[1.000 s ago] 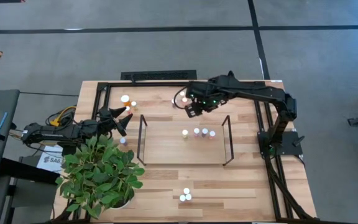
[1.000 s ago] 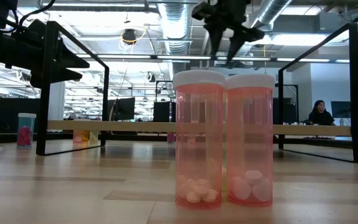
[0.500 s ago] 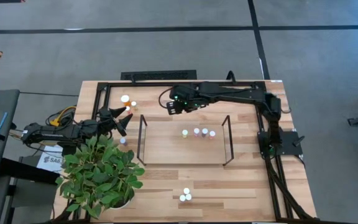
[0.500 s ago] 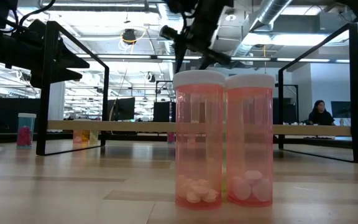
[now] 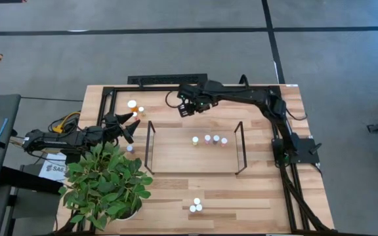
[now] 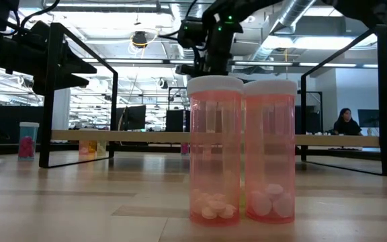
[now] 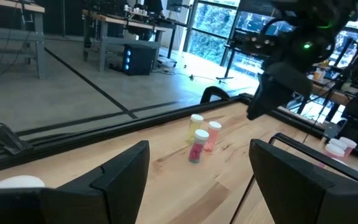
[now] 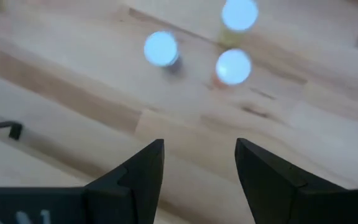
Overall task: Pick and place medicine bottles onto shelf by color
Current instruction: Put the orange pill bottle on the shelf
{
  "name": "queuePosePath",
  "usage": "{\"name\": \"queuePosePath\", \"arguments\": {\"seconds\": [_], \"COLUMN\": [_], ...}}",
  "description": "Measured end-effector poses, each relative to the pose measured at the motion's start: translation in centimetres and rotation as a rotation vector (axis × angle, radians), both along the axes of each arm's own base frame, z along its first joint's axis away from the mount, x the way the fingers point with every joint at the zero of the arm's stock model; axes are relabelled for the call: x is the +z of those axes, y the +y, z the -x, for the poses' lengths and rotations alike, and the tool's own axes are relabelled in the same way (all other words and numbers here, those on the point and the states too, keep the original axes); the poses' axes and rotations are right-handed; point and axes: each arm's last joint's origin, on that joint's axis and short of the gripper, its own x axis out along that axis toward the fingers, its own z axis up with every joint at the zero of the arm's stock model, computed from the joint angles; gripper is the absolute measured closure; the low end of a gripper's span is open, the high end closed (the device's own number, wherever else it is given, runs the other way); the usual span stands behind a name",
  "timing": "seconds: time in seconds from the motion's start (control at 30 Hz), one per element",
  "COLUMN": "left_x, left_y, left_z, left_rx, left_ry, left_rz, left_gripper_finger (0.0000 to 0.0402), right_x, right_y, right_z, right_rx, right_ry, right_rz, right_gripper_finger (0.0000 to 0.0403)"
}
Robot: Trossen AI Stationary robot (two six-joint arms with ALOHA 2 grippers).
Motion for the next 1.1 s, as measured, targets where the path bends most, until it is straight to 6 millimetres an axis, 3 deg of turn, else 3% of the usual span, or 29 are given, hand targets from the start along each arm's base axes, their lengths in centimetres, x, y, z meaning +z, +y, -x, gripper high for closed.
{"name": "queuePosePath", "arguments": {"seconds": [0.5, 0.83, 1.1], "left_x": [0.0, 0.0, 0.0], "left_y": [0.0, 0.0, 0.0], "left_z": [0.0, 0.0, 0.0], "left_rx": [0.0, 0.0, 0.0], "left_ry": [0.0, 0.0, 0.0], "left_rz": [0.0, 0.0, 0.0], "left_gripper_finger": [0.0137, 0.0137, 0.0137], "right_x": [0.3, -2.6, -3.9], "right_y": [-3.2, -6.1, -6.2], "right_z": [0.8, 0.9, 0.5], "right_rx": [0.039, 0.068, 0.115], "right_ry": [-0.011, 0.011, 0.018], "right_rz": [0.065, 0.002, -0.047], "right_gripper_finger": [0.0184, 0.0184, 0.0184]}}
